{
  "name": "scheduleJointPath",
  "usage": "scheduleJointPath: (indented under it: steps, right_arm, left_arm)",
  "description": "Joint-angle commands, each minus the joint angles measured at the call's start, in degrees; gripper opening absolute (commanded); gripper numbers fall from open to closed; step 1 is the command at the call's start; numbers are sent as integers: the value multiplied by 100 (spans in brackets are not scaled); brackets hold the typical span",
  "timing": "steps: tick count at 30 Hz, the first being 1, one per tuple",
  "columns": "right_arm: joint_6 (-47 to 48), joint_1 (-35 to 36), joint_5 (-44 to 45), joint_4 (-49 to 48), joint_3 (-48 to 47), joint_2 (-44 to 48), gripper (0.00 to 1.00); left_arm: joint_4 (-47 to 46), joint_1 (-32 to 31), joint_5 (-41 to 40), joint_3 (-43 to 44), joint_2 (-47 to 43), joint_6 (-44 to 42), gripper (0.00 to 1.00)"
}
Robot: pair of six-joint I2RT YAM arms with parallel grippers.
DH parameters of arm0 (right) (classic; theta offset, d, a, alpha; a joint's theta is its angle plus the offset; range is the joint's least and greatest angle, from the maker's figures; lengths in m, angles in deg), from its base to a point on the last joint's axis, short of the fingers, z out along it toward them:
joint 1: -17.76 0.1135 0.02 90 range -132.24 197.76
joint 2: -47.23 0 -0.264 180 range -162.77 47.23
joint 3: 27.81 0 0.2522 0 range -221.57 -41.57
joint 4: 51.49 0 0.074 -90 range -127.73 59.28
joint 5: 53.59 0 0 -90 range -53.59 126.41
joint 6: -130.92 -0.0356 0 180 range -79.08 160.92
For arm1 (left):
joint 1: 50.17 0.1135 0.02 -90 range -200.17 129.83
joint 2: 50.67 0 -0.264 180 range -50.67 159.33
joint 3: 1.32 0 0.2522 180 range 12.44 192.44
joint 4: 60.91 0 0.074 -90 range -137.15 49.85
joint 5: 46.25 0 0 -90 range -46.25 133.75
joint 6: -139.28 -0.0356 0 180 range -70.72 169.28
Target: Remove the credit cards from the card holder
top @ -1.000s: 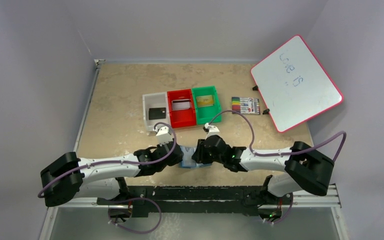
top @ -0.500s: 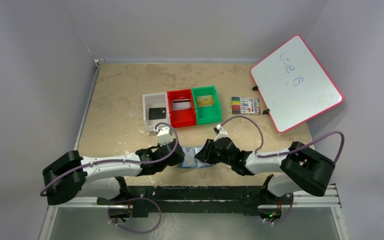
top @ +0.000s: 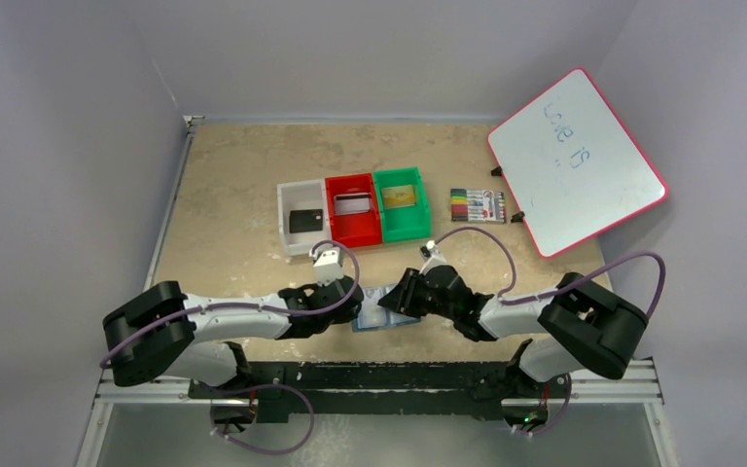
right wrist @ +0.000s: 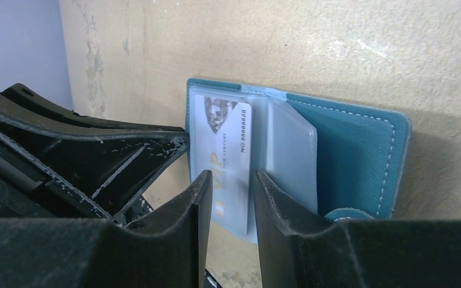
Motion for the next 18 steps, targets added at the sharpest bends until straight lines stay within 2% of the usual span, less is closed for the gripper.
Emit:
scheduleJointPath:
  steps: [1, 6, 14, 18]
  right_arm:
    - [-130, -88, -144, -231, 59, -123, 34]
    - [-197, -102, 49, 13, 77, -40, 36]
    - [-191, -105, 36, -83, 94, -18, 29]
    - [-228, -102, 70, -80, 141, 17, 30]
  left_arm:
    - [107, -38, -126, 98, 33, -106, 8]
    - [185, -52, -204, 99, -66, -83, 10]
    - [-409, -60, -404, 49, -685, 88, 36]
    - [-444, -65, -361, 135, -653, -51, 40]
